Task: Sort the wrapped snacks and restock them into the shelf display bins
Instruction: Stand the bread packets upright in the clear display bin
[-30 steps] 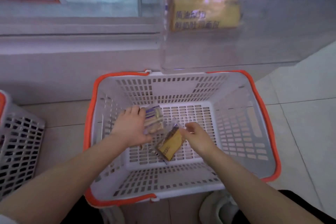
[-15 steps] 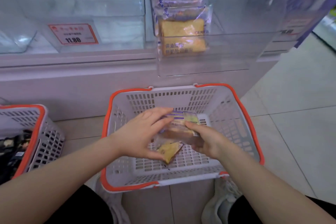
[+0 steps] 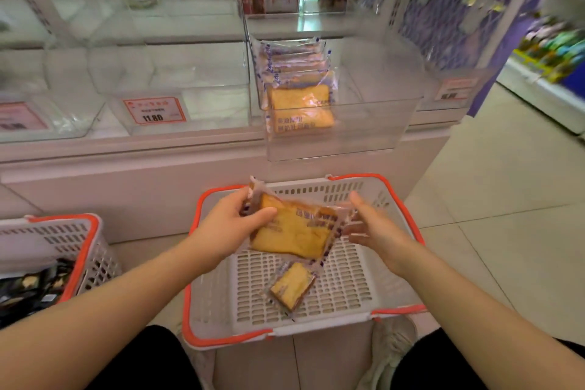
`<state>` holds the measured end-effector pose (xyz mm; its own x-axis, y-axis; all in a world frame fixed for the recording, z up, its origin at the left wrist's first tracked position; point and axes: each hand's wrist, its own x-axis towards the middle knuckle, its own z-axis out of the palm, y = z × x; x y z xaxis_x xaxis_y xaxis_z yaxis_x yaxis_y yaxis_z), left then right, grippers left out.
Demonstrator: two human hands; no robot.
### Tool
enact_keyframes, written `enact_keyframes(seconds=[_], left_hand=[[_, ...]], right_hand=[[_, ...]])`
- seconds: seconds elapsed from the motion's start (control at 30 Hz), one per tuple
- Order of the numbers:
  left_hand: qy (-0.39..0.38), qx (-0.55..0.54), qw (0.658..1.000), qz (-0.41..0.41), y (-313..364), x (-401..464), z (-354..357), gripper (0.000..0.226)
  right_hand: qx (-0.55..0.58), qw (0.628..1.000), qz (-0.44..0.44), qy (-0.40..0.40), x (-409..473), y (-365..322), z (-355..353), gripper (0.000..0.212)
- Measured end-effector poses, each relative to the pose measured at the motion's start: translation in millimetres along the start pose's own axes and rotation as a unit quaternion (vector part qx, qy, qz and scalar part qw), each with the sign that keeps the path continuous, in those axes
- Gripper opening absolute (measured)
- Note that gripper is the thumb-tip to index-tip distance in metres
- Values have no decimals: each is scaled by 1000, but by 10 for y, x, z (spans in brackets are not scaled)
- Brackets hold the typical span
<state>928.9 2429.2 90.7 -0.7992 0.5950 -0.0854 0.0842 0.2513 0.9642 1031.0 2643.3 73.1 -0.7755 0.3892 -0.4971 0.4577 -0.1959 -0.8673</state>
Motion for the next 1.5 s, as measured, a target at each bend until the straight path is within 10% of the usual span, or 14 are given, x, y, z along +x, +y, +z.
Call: enact_keyframes(seconds=[0.2, 0.47, 0.67, 0.9, 1.07, 1.27, 1.5], left_hand=[[37, -244, 966, -75, 286, -42, 85, 11], [90, -252, 961, -69, 392, -42, 191, 22], [104, 36, 994, 29, 396, 30, 151, 11], [88, 325, 920, 200, 597, 55, 192, 39], [204, 240, 920, 233, 696, 97, 31, 76], [127, 102, 979, 126, 768, 125, -131, 53], [78, 306, 929, 193, 1085, 339, -377, 54]], right_hand=[[24, 983, -173, -61, -174, -253, 54, 25], [-25, 982, -187, -26, -258, -354, -27, 48], [-149, 957, -239, 68, -167, -274, -47, 27], [-270, 901, -320, -112, -172, -419, 307, 43], [-89, 950, -283, -94, -129, -549, 428, 30], [271, 930, -167, -182, -140, -747, 575, 31], [90, 954, -285, -1, -109, -1201, 198, 76]])
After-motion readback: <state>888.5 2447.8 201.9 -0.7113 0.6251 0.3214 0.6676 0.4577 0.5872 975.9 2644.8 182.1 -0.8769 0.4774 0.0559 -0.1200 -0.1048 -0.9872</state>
